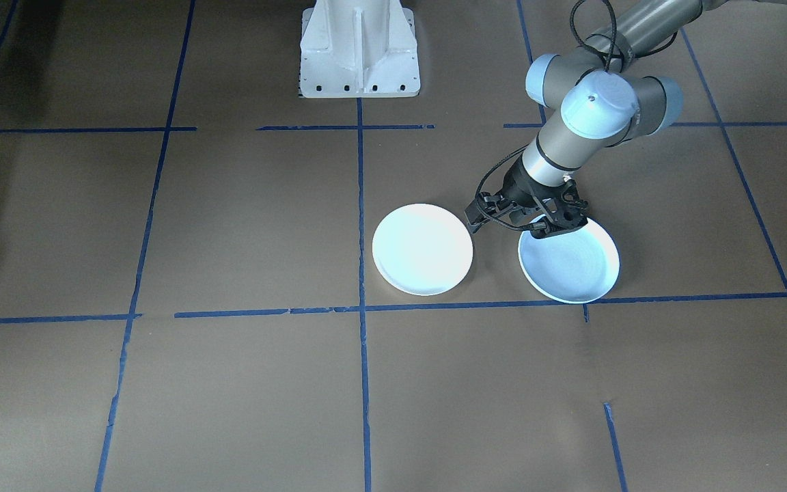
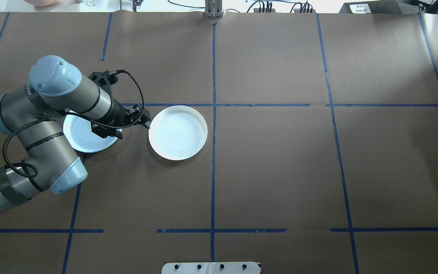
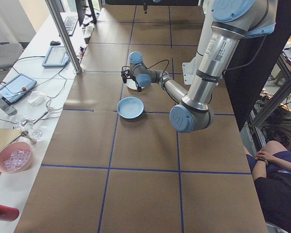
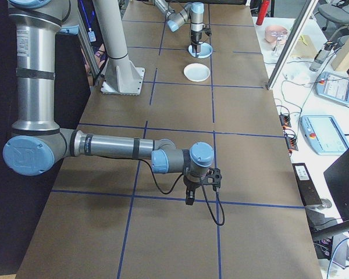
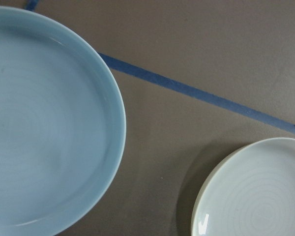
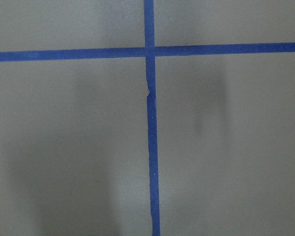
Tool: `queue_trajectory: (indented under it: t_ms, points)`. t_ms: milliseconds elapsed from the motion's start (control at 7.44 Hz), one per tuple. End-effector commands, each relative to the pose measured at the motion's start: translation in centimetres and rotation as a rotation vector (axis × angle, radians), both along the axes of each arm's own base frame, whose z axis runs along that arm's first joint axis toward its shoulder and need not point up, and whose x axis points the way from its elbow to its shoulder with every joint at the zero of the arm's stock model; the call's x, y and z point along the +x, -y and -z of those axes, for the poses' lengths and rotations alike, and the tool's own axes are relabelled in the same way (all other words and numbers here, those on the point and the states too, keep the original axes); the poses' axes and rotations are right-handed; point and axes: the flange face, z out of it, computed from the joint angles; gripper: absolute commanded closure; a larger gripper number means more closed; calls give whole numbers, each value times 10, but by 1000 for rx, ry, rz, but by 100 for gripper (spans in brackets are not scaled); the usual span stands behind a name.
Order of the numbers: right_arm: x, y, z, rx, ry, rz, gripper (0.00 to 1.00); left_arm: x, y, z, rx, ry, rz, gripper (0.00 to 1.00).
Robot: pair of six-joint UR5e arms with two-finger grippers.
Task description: Stack plate in center
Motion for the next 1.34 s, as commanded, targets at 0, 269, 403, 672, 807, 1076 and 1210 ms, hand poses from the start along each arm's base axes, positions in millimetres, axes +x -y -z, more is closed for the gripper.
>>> queue_trajectory:
  t_ms: [0,269,403,672,807,1076,1210]
  points:
    - [0,0,1,1,0,0,0,30,13,0,-6,18,-7,14]
    - [0,0,0,0,0,0,0,43,18,-1,-14,28,-13,28]
    - [0,0,0,0,0,0,0,45,17,-4,-15,31,-17,35]
    - [0,0,0,0,0,0,0,52,16,-11,-15,32,-23,45]
    - [0,0,0,0,0,0,0,53,15,-10,-12,29,-27,52]
    - [0,0,0,0,0,0,0,56,14,-7,-10,27,-30,62]
    - [0,0,0,0,0,0,0,57,12,-7,-10,27,-33,75]
